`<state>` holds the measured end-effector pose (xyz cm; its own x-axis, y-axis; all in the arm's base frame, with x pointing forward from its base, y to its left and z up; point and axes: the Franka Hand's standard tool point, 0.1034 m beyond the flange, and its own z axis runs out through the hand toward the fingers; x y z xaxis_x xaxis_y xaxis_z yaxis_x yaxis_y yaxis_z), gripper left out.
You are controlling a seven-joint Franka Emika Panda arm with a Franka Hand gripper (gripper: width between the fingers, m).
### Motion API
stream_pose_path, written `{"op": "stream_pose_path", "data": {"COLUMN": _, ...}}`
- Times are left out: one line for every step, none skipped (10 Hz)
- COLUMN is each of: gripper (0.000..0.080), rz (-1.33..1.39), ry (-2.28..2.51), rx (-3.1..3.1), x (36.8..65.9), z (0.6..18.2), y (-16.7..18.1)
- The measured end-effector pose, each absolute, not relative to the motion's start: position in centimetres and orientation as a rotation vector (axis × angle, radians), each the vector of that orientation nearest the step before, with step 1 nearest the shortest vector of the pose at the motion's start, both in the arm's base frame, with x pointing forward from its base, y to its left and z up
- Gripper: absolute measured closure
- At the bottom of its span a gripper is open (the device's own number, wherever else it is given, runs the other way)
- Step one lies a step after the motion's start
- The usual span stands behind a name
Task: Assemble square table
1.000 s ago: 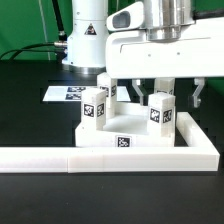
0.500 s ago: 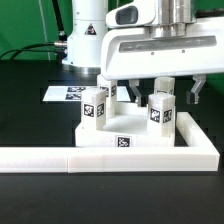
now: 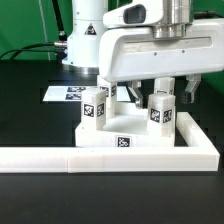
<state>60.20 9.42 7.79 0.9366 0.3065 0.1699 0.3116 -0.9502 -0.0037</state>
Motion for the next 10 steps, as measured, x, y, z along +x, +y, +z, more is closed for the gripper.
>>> {"op": "stream_pose_path", "data": {"gripper": 0.0150, "rz": -0.264, "ry": -0.524, "rx": -3.058, "x": 60.19, "z": 7.78, "y": 9.40}}
{"op": "stream_pose_path", "data": {"gripper": 0.0174, "rz": -0.271, "ry": -0.572, "rx": -3.053, "x": 60.17, "z": 7.71, "y": 9.24}}
{"op": "stream_pose_path", "data": {"gripper": 0.0337, "rz": -0.271, "ry": -0.563, "rx": -3.054, "x": 60.17, "z": 7.72, "y": 9.28}}
{"op": "stream_pose_path", "data": {"gripper": 0.0337, "rz": -0.271, "ry": -0.563, "rx": -3.054, "x": 60.17, "z": 7.72, "y": 9.28}}
{"op": "stream_pose_path", "data": {"gripper": 0.0475, "rz": -0.271, "ry": -0.563, "rx": -3.054, "x": 60.18, "z": 7.73, "y": 9.28}}
{"op": "stream_pose_path", "data": {"gripper": 0.0510, "rz": -0.271, "ry": -0.558, "rx": -3.054, "x": 60.18, "z": 7.72, "y": 9.27}}
{"op": "stream_pose_path", "data": {"gripper": 0.0510, "rz": -0.270, "ry": -0.521, "rx": -3.059, "x": 60.18, "z": 7.72, "y": 9.27}}
{"op": "stream_pose_path", "data": {"gripper": 0.0510, "rz": -0.270, "ry": -0.521, "rx": -3.059, "x": 60.18, "z": 7.72, "y": 9.27}}
{"op": "stream_pose_path", "data": {"gripper": 0.0510, "rz": -0.270, "ry": -0.515, "rx": -3.059, "x": 60.18, "z": 7.72, "y": 9.24}}
{"op": "stream_pose_path", "data": {"gripper": 0.0510, "rz": -0.270, "ry": -0.322, "rx": -3.067, "x": 60.29, "z": 7.80, "y": 9.07}}
